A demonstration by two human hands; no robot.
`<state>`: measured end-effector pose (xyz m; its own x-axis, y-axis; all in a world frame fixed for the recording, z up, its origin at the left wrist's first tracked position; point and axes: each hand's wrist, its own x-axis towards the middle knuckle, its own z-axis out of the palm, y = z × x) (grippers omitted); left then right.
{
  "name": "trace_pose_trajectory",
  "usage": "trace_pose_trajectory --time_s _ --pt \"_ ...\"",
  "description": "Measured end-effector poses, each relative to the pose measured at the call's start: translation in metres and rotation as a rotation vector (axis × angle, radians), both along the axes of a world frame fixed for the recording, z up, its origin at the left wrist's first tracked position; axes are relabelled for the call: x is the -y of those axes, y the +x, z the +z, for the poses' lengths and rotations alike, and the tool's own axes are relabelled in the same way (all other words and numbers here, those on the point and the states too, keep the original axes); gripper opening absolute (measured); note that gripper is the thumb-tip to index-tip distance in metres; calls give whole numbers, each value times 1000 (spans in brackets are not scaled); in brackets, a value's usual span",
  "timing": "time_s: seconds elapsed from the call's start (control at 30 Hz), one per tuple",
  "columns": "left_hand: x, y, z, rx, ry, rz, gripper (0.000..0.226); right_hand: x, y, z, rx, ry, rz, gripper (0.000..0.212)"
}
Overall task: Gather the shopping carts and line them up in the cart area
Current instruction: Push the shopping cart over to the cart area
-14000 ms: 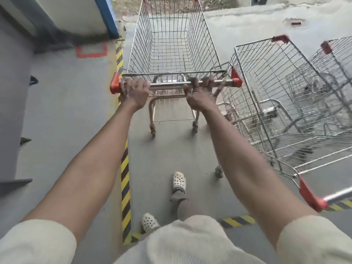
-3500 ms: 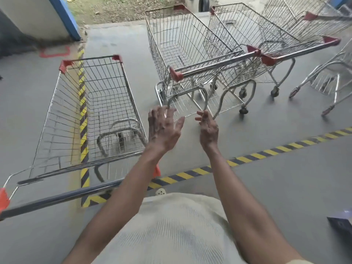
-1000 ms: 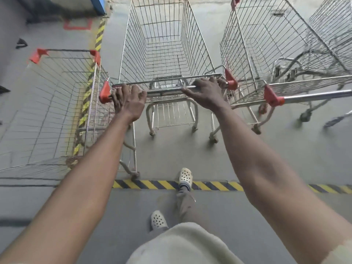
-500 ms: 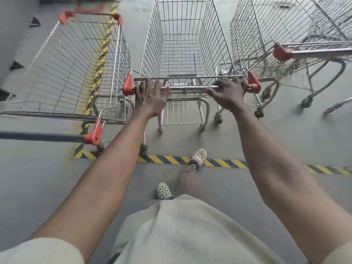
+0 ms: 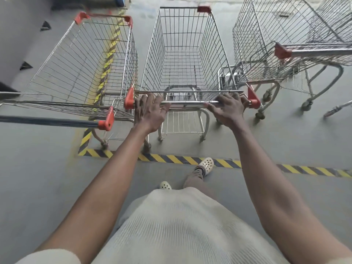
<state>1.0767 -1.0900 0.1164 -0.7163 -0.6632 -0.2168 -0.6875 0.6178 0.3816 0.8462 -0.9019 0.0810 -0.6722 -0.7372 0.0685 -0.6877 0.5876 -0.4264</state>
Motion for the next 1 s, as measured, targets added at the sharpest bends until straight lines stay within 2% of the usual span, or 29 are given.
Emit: trace_pose_trajectory --time_s 0.07,0.2,0.37,0.53,1.0 --pt "-3 7 -4 -13 4 4 58 -5 7 1 -4 -15 -6 66" --pt "1 23 -18 -26 -147 -54 56 -10 20 -1 -25 11 -26 76" --pt "4 41 -36 -108 -272 -78 57 -13 42 3 -9 -11 -37 62" --pt "5 51 -45 -205 -404 -102 45 -17 57 6 -25 -22 -72 63" --pt "3 65 -45 -185 -377 -112 57 -23 78 10 -25 -104 -79 62"
